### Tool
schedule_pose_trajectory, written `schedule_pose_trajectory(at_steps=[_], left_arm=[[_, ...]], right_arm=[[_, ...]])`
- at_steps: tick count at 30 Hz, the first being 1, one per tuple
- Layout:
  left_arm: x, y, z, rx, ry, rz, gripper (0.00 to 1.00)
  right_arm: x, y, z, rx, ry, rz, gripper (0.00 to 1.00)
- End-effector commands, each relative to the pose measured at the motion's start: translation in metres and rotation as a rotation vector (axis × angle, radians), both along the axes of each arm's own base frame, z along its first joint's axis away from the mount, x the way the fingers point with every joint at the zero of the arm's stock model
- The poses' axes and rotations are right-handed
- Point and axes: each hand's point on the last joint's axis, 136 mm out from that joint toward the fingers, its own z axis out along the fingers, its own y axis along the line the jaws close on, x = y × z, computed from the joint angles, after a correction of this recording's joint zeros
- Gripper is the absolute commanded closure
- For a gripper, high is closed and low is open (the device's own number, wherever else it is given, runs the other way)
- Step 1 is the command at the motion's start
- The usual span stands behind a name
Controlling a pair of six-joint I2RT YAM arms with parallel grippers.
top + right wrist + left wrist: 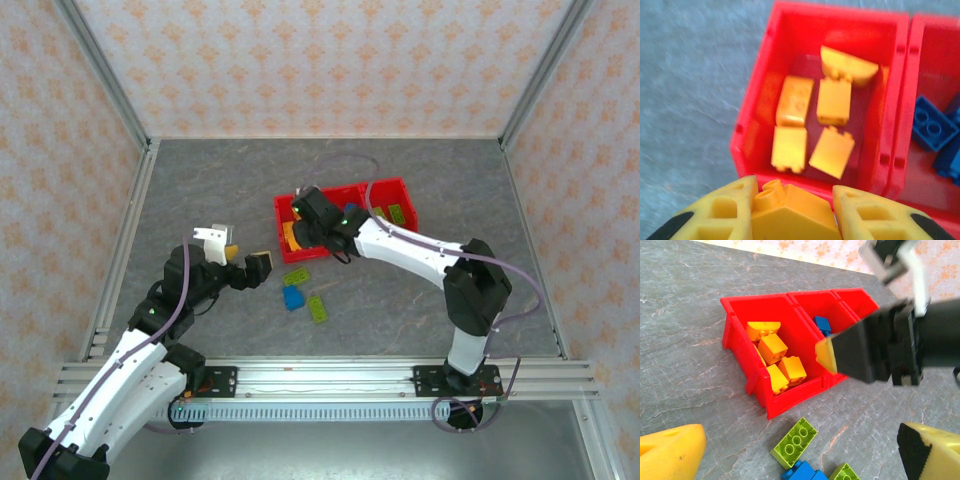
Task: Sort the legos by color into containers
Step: Place the lego in the container.
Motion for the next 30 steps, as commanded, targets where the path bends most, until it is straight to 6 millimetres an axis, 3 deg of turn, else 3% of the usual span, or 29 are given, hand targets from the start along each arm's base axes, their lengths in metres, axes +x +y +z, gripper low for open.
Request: schedule_pose_trajectory(at_steps=[1, 9, 15, 18, 20, 22, 30], left_arm=[[-0.002, -0.005, 0.002, 0.005, -0.011, -0.031, 0.01], [-0.003, -0.005, 0.003, 0.002, -0.019, -0.034, 0.01], [-0.004, -0.005, 0.006, 0.000, -0.028, -0.033, 0.01], [-0.004, -0.005, 0.006, -0.002, -0.029, -0.033, 0.01], [-0.004, -0.005, 0.006, -0.001, -0.029, -0.034, 0.01], [-0.004, -0.005, 0.006, -0.001, -0.029, -0.032, 0.01], [-0.003, -0.004, 0.006, 0.001, -0.028, -0.028, 0.01]], right_arm=[[0.018, -0.001, -0.004, -0.026, 0.014, -0.064, 0.69], [0.057, 0.012, -0.030, -0.031, 0.058, -0.113, 0.67], [0.068, 0.015, -0.043, -0.042, 0.059, -0.140, 0.62], [0.070, 0.015, -0.039, -0.031, 0.048, -0.149, 0.53], [0.070, 0.015, -0.033, -0.016, 0.041, -0.154, 0.35], [0.068, 0.015, -0.028, -0.007, 0.038, -0.153, 0.25], [0.048, 0.008, 0.001, 0.052, 0.024, -0.157, 0.18]])
